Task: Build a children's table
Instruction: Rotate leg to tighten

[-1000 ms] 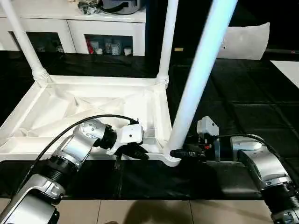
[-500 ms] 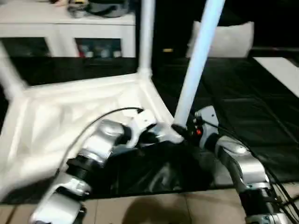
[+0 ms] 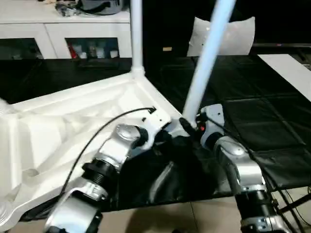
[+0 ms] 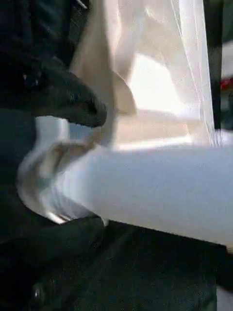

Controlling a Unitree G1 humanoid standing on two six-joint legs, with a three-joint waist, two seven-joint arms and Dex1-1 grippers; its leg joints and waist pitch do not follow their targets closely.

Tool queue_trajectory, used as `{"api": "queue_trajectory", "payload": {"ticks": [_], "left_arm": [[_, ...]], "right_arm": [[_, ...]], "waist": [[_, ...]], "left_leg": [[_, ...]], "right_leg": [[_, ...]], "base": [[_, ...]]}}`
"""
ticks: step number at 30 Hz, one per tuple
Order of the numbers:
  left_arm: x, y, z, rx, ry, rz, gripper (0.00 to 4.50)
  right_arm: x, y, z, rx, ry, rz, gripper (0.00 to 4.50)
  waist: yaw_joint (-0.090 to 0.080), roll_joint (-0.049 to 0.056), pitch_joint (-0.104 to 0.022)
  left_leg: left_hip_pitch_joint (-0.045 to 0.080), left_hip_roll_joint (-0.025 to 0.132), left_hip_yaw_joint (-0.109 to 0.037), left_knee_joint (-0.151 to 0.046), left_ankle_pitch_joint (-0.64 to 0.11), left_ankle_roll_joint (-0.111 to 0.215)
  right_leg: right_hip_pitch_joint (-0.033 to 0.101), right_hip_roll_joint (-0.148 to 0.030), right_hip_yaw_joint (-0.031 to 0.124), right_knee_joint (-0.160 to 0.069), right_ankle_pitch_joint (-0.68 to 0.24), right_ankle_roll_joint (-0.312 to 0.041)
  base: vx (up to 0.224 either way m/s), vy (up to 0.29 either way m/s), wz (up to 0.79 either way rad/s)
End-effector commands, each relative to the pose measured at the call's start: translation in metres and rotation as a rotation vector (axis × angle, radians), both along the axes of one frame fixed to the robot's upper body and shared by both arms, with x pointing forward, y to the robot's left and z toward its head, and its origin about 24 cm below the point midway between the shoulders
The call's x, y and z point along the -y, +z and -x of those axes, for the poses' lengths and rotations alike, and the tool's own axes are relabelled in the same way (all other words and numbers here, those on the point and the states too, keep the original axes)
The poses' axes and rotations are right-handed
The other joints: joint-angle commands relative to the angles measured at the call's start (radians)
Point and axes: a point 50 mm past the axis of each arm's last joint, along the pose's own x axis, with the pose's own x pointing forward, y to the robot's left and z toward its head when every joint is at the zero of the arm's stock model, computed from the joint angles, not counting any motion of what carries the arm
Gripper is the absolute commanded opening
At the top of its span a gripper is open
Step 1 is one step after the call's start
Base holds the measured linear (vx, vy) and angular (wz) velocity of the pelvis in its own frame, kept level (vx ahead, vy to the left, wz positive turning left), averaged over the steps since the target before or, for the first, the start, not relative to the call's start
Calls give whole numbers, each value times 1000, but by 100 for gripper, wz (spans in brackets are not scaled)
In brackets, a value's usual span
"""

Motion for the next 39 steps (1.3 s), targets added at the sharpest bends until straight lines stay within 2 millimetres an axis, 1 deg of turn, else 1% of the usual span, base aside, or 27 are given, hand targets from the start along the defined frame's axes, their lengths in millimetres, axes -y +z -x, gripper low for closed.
{"api": "queue_trajectory", "payload": {"ticks": [1, 4, 5, 7, 8, 10, 11, 12, 13, 14, 15, 16, 17, 18, 19, 22, 23, 24, 25, 26, 27, 29, 31, 34, 35, 36, 39], "left_arm": [[3, 14, -2, 67, -62, 11, 0], [-5, 12, 2, 64, -119, -2, 0], [-8, 11, 5, 69, -164, -4, 0], [-11, 10, 8, 57, -212, 8, 0], [-12, 10, 10, 50, -231, 11, 0], [-16, 8, 16, 34, -309, 7, 0], [-19, 7, 19, 19, -346, 0, 0], [-21, 6, 22, 11, -371, -9, 0], [-22, 6, 23, 10, -384, -14, 0], [-24, 6, 24, 11, -409, -18, 0], [-25, 7, 25, 13, -418, -19, 0], [-28, 7, 26, 9, -444, -29, 0], [-32, 7, 29, -2, -493, -47, 0], [-32, 7, 29, -2, -493, -47, 0], [-34, 6, 31, -11, -519, -58, 0], [-39, 5, 36, -31, -588, -88, 0], [-42, 5, 37, -29, -617, -105, 0], [-42, 5, 38, -28, -622, -107, 0], [-43, 5, 38, -31, -633, -116, 0], [-45, 4, 40, -35, -655, -131, 0], [-45, 4, 40, -39, -665, -138, 0], [-45, 3, 41, -42, -679, -147, 0], [-45, 4, 41, -43, -687, -150, 0], [-45, 4, 41, -41, -696, -154, 0], [-44, 4, 41, -39, -697, -155, 0], [-44, 4, 41, -39, -699, -156, 0], [-44, 4, 41, -37, -702, -156, 0]], "right_arm": [[-9, 9, 3, 40, 107, -40, 353], [1, 12, 7, 67, 193, -16, 371], [7, 12, 11, 80, 258, 18, 379], [14, 13, 12, 83, 292, 28, 397], [17, 14, 13, 84, 299, 27, 403], [25, 17, 13, 85, 333, 31, 422], [29, 18, 14, 80, 362, 43, 422], [32, 19, 15, 74, 389, 59, 436], [34, 20, 16, 72, 405, 72, 443], [38, 20, 17, 64, 446, 96, 443], [39, 21, 18, 59, 466, 101, 443], [41, 21, 19, 56, 496, 103, 443], [43, 23, 22, 47, 547, 88, 443], [43, 23, 22, 47, 547, 88, 443], [44, 23, 23, 40, 576, 77, 416], [46, 25, 26, 19, 658, 50, 408], [47, 24, 28, -10, 707, 35, 389], [47, 24, 29, -15, 715, 33, 373], [47, 23, 29, -24, 736, 34, 373], [46, 22, 30, -36, 769, 40, 362], [46, 22, 31, -40, 784, 46, 356], [46, 21, 32, -52, 813, 59, 329], [46, 20, 32, -63, 834, 65, 316], [46, 19, 32, -71, 855, 69, 285], [47, 19, 32, -71, 856, 69, 277], [47, 20, 32, -72, 857, 69, 272], [48, 20, 31, -73, 863, 69, 242]], "waist": [[12, 6, -75], [16, 8, -76], [21, 8, -76], [24, 9, -75], [26, 9, -75], [35, 9, -71], [39, 15, -70], [38, 13, -69], [41, 14, -68], [45, 11, -66], [54, 14, -66], [60, 13, -65], [61, 7, -64], [63, 9, -64], [63, 7, -65], [68, 7, -66], [71, 7, -66], [72, 7, -66], [76, 5, -66], [80, 5, -67], [80, 4, -67], [82, 1, -65], [81, -2, -63], [82, -1, -63], [82, -3, -64], [82, -3, -64], [83, -2, -64]], "left_leg": [[4, 48, -18, -67, -217, 76], [7, 52, -17, -65, -178, 87], [5, 52, -17, -64, -174, 93], [7, 55, -15, -64, -172, 98], [9, 54, -15, -64, -177, 99], [13, 56, -14, -67, -212, 81], [15, 57, -16, -69, -229, 69], [16, 58, -16, -70, -236, 64], [20, 60, -15, -71, -250, 55], [23, 59, -15, -71, -260, 52], [26, 60, -13, -71, -273, 47], [28, 59, -13, -72, -282, 41], [24, 59, -14, -74, -285, 37], [24, 59, -16, -74, -290, 37], [22, 60, -17, -75, -284, 35], [23, 60, -15, -73, -273, 40], [22, 60, -16, -73, -271, 41], [21, 60, -15, -73, -271, 42], [22, 61, -14, -72, -265, 41], [21, 61, -15, -71, -257, 40], [20, 61, -14, -72, -255, 40], [22, 60, -13, -70, -266, 34], [22, 60, -14, -71, -277, 28], [23, 60, -15, -71, -280, 24], [23, 59, -15, -70, -282, 24], [23, 59, -15, -70, -279, 25], [22, 60, -15, -70, -269, 27]], "right_leg": [[59, -70, 44, -59, -248, -209], [61, -69, 42, -50, -183, -241], [66, -69, 40, -49, -169, -242], [64, -71, 42, -45, -157, -249], [63, -71, 42, -48, -165, -251], [60, -71, 42, -53, -229, -243], [59, -72, 42, -54, -254, -237], [59, -71, 42, -56, -259, -235], [55, -69, 43, -56, -268, -233], [52, -69, 43, -58, -281, -229], [52, -71, 44, -59, -301, -223], [50, -72, 45, -61, -314, -219], [53, -73, 44, -61, -326, -212], [54, -74, 43, -61, -336, -208], [56, -75, 44, -60, -336, -204], [54, -75, 44, -59, -332, -205], [54, -74, 44, -57, -335, -205], [55, -74, 44, -57, -337, -205], [53, -75, 45, -56, -335, -205], [55, -75, 44, -54, -332, -207], [54, -75, 44, -53, -331, -206], [51, -76, 45, -56, -364, -201], [51, -77, 44, -58, -399, -193], [49, -77, 45, -58, -407, -189], [50, -77, 44, -59, -414, -187], [50, -78, 44, -59, -417, -185], [50, -77, 44, -58, -408, -185]], "base": [[0, 0, 0], [0, 0, 0], [0, 0, 0], [0, 0, 0], [0, 0, 0], [0, 0, 0], [0, 0, 0], [0, 0, 0], [0, 0, 0], [0, 0, 0], [0, 0, 0], [0, 0, 0], [0, 0, 0], [0, 0, 0], [0, 0, 0], [0, 0, 0], [0, 0, 0], [0, 0, 0], [0, 0, 0], [0, 0, 0], [0, 0, 0], [0, 0, 0], [0, 0, 0], [0, 0, 0], [0, 0, 0], [0, 0, 0], [0, 0, 0]]}}
